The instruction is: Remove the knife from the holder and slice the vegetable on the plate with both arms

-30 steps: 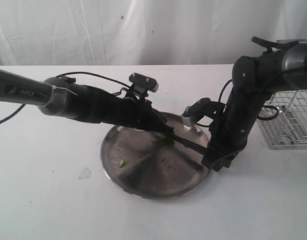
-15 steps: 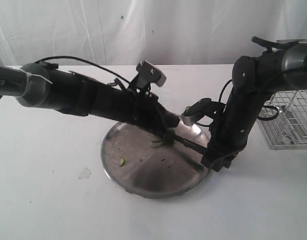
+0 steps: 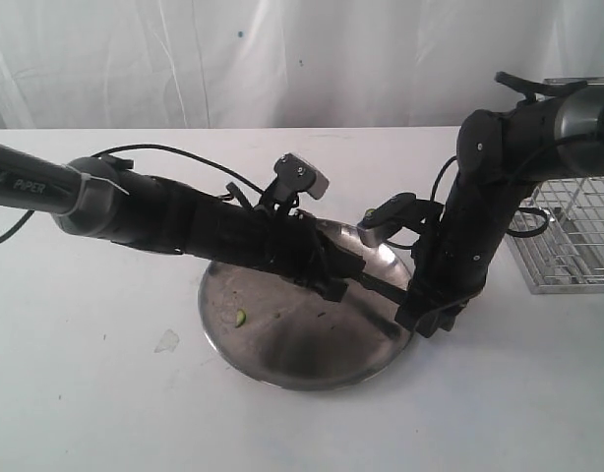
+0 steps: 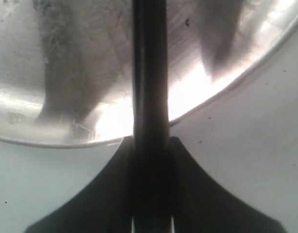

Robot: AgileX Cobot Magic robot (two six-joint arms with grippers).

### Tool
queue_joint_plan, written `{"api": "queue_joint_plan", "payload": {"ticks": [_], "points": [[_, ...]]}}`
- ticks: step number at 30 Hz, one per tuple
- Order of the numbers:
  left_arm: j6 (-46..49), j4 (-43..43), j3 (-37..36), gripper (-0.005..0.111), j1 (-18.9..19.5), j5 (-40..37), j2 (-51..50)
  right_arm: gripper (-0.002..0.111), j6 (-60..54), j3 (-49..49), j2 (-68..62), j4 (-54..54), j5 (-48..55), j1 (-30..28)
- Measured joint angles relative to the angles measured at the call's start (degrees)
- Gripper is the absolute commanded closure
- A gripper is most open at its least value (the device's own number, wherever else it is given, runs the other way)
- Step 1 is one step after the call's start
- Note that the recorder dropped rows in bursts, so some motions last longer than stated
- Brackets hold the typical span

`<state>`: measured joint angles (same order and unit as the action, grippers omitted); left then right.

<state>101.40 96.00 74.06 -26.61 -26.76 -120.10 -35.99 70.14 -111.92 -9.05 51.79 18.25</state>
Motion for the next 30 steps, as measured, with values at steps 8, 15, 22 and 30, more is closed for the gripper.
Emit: {"api": "queue_joint_plan", "payload": {"ticks": [8, 15, 22, 30], "points": [[5.08, 2.66, 2.28, 0.107, 0.0, 0.57, -2.89, 0.108, 0.0, 0.0, 0.0, 0.0, 0.0, 0.0], [4.27, 2.66, 3.7, 0.107, 0.0, 0.69, -4.21, 0.108, 0.11, 0.0, 0.0, 0.0, 0.0, 0.0], [4.27, 2.66, 4.1, 0.107, 0.0, 0.03, -5.21, 0.108, 0.41, 0.0, 0.0, -0.23, 0.0, 0.0], [4.14, 2.66, 4.88, 0.107, 0.43, -1.37, -5.81, 0.108, 0.51, 0.0, 0.0, -0.45, 0.0, 0.0]]}}
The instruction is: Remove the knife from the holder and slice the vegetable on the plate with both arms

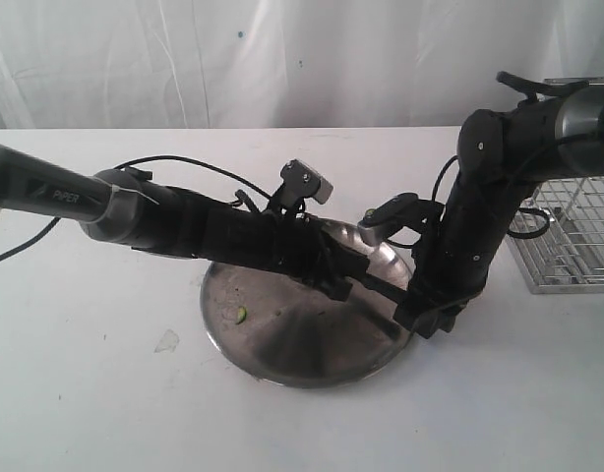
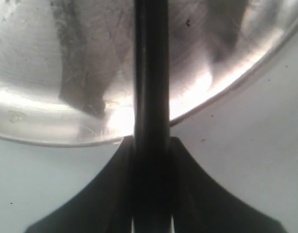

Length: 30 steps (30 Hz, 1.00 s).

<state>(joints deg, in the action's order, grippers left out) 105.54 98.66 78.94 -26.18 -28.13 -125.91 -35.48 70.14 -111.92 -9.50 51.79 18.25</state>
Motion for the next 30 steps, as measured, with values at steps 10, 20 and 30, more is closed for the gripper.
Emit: {"api": "queue_joint_plan", "payload": {"ticks": [10, 20, 30], "points": [[-5.17, 0.0, 4.3, 0.107, 0.0, 1.81, -0.98, 0.108, 0.0, 0.0, 0.0, 0.0, 0.0, 0.0], [-8.73, -1.8, 3.98, 0.107, -0.78, 2.54, -2.44, 0.108, 0.0, 0.66, -0.21, 0.26, 1.72, 0.0], [-10.59, -2.48, 2.91, 0.107, -0.95, 2.22, -2.13, 0.108, 1.89, 1.62, -0.55, 0.6, 5.0, 0.0]]}}
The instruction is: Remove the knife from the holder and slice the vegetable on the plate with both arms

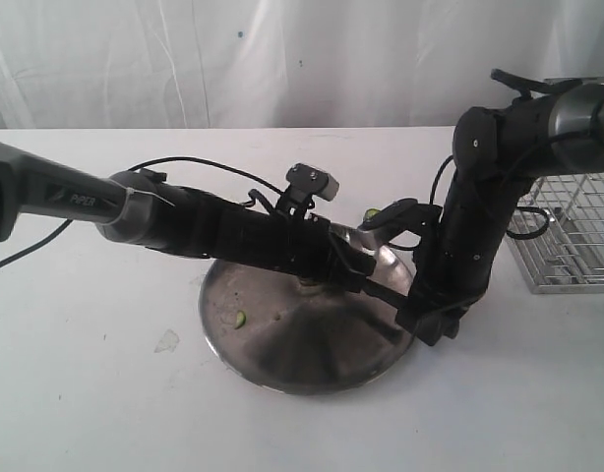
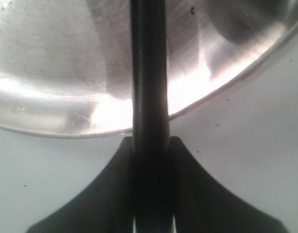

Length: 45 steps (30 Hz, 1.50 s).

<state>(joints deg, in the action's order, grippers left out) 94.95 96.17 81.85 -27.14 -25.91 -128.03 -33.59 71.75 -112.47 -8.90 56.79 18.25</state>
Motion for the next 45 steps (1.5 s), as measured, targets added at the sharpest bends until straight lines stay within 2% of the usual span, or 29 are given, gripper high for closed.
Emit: {"api": "queue_joint_plan", "payload": {"ticks": [4, 10, 12, 26, 29, 37, 45], "points": [[-5.73, -4.34, 0.0, 0.107, 0.0, -0.04, 0.16, 0.108, 0.21, 0.72, 0.0, 0.0, 2.35, 0.0], [-25.26, -20.85, 1.29, 0.107, -0.1, -0.14, 0.64, 0.108, 0.08, 0.91, -0.49, -1.15, 5.55, 0.1], [-28.53, -23.5, 1.68, 0.107, -0.2, 0.12, 0.64, 0.108, 0.08, 0.91, -0.61, -1.14, 5.77, 0.21], [-33.53, -25.14, 2.07, 0.107, -0.2, -0.51, 0.09, 0.108, 1.66, 1.62, -2.98, 1.49, 5.05, 0.44], [-37.74, -26.66, 2.2, 0.107, -0.2, -0.55, 0.09, 0.108, 1.97, 1.74, -2.98, 1.49, 5.86, 0.54], [-53.47, -37.64, 2.8, 0.107, -0.2, -3.39, 1.16, 0.108, 1.95, 1.46, -1.9, 0.38, 9.79, 1.0], [-56.72, -38.81, 2.8, 0.107, -0.2, -5.81, 1.05, 0.108, 1.95, 1.32, -4.75, -0.42, 11.41, 1.1]]}}
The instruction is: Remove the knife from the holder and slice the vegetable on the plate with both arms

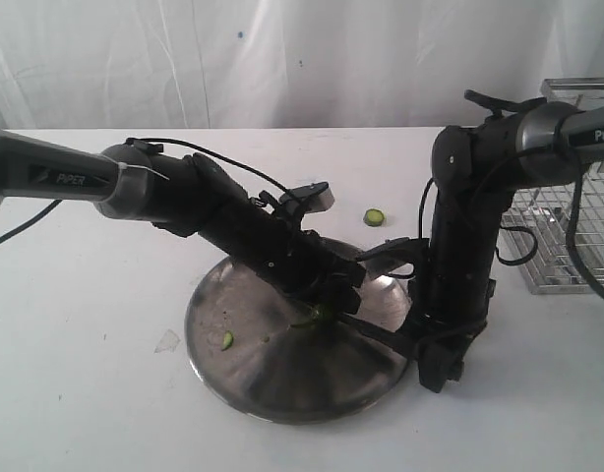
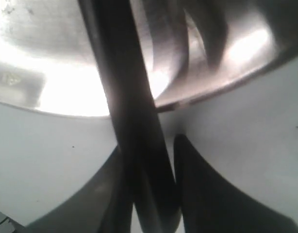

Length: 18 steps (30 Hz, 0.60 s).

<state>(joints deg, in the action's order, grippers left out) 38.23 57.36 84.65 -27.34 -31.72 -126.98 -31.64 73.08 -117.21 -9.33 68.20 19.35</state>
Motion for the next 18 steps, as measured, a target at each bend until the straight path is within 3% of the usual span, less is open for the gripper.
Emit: {"api": "queue_joint_plan", "payload": {"ticks": [5, 10, 13, 18], "points": [[-1.4, -0.35, 0.0, 0.107, 0.11, -2.51, -0.1, 0.108, 0.79, 1.11, -0.45, -1.0, 2.42, 0.0], [0.53, -0.24, -1.7, 0.107, 0.57, 2.88, 3.52, 0.108, 3.39, 1.7, -0.09, 1.01, 1.48, 0.0], [3.22, -7.41, -3.36, 0.107, 2.42, 1.65, 8.52, 0.108, 7.62, 1.43, -0.21, 3.11, -1.64, -0.76], [3.76, -10.36, -3.45, 0.107, 2.53, -1.24, 12.45, 0.108, 10.2, 1.43, -0.21, 5.12, -1.66, -1.1]]}}
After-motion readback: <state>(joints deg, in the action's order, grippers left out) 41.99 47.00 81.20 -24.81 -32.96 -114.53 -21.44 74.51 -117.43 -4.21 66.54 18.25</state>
